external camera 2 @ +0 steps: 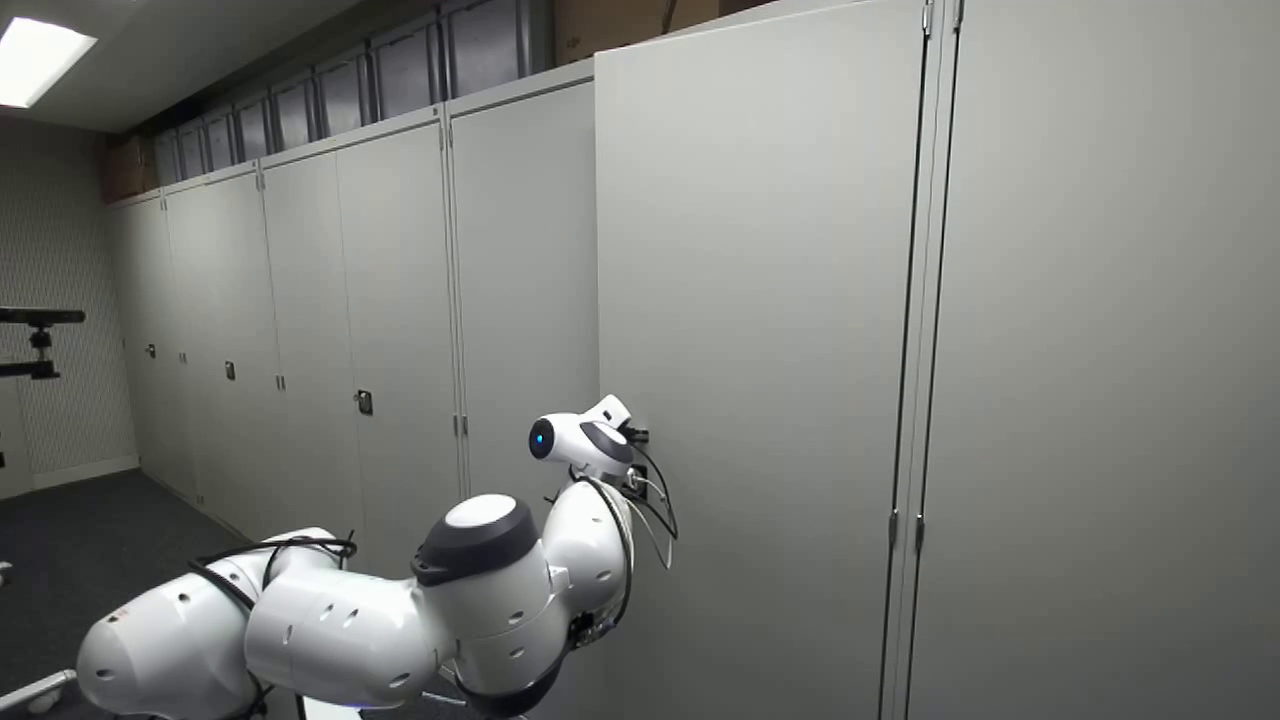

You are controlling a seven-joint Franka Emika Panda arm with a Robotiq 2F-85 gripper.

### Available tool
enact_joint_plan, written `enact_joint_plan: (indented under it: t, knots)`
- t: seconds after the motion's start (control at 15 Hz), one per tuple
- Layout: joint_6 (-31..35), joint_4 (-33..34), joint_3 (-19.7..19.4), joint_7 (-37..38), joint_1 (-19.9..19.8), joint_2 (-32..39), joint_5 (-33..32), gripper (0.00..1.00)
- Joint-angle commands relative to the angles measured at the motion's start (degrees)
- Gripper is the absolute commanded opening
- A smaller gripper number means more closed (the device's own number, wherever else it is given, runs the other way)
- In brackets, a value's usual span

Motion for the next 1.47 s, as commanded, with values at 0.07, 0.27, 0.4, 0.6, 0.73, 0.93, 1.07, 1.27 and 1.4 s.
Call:
enact_joint_plan:
  t: [0.07,0.27,0.4,0.6,0.73,0.93,1.07,1.27,1.4]
  knots:
    - [0.34,4.61,-0.25,-1.67,3.06,-0.72,0.22,0.00]
    - [0.47,6.94,-0.53,-1.59,4.66,-1.11,0.23,0.00]
    - [0.49,8.58,-0.73,-1.46,5.85,-1.34,0.24,0.00]
    - [0.52,11.32,-1.19,-1.26,7.93,-1.70,0.25,0.00]
    - [0.67,13.11,-1.60,-1.04,9.34,-1.92,0.26,0.00]
    - [0.85,16.17,-2.17,-0.74,11.71,-2.53,0.28,0.00]
    - [1.04,18.18,-2.57,-0.51,13.29,-3.06,0.30,0.00]
    - [1.33,21.43,-3.30,-0.19,15.65,-3.48,0.32,0.00]
    - [1.47,23.64,-3.84,0.04,17.18,-3.76,0.35,0.00]
